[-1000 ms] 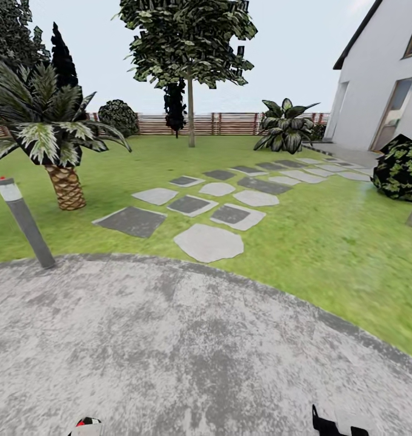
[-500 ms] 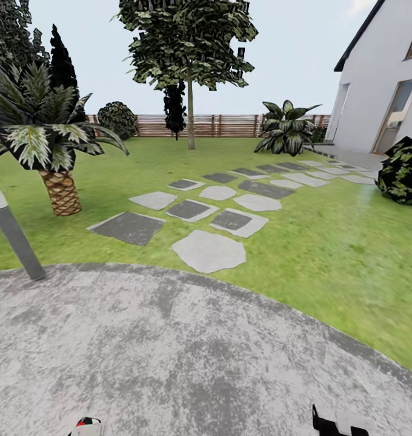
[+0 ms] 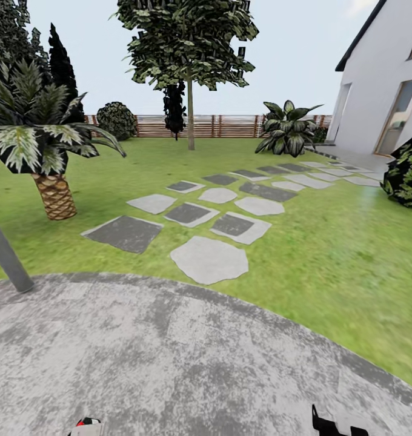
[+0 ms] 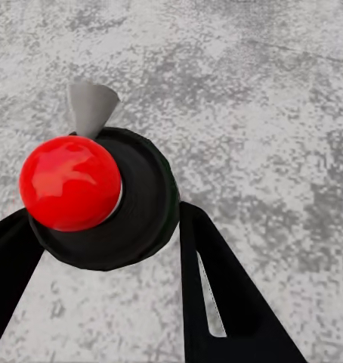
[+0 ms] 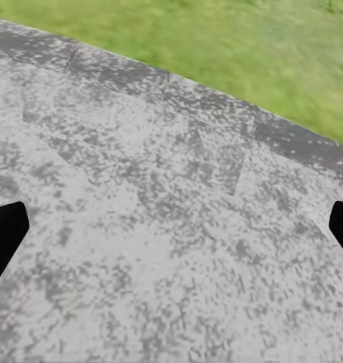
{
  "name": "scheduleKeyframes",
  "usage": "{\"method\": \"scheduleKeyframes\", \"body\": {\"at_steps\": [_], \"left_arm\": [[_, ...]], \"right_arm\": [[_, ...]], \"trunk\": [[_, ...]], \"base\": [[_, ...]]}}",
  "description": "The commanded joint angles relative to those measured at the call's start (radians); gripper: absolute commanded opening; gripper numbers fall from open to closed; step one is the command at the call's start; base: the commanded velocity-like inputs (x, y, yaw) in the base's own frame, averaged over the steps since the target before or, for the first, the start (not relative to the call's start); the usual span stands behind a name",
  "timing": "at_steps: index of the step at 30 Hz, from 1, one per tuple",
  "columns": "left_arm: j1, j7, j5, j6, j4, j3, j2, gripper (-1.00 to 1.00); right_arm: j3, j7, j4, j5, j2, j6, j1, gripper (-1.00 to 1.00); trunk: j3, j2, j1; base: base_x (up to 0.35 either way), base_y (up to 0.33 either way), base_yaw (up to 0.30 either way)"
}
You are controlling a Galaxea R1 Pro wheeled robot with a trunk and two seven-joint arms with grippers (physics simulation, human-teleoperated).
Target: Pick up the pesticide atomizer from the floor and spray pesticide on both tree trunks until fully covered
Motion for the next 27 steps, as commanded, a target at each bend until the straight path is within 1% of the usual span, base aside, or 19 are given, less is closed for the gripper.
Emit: {"method": "scheduleKeyframes", "body": {"at_steps": [1,27], "left_arm": [[-0.001,0.000,0.006,-0.003,0.001,-0.001,0.000,-1.00],[-0.001,-0.001,0.005,-0.005,0.001,-0.002,0.000,-1.00]], "right_arm": [[-0.001,-0.003,0.001,0.004,0.000,-0.003,-0.001,1.00],[-0.001,-0.004,0.002,0.004,0.000,-0.003,-0.001,1.00]], "trunk": [[-0.001,0.000,0.000],[-0.001,0.000,0.000]], "base": [[0.337,0.000,0.000],[0.337,0.000,0.000]]}}
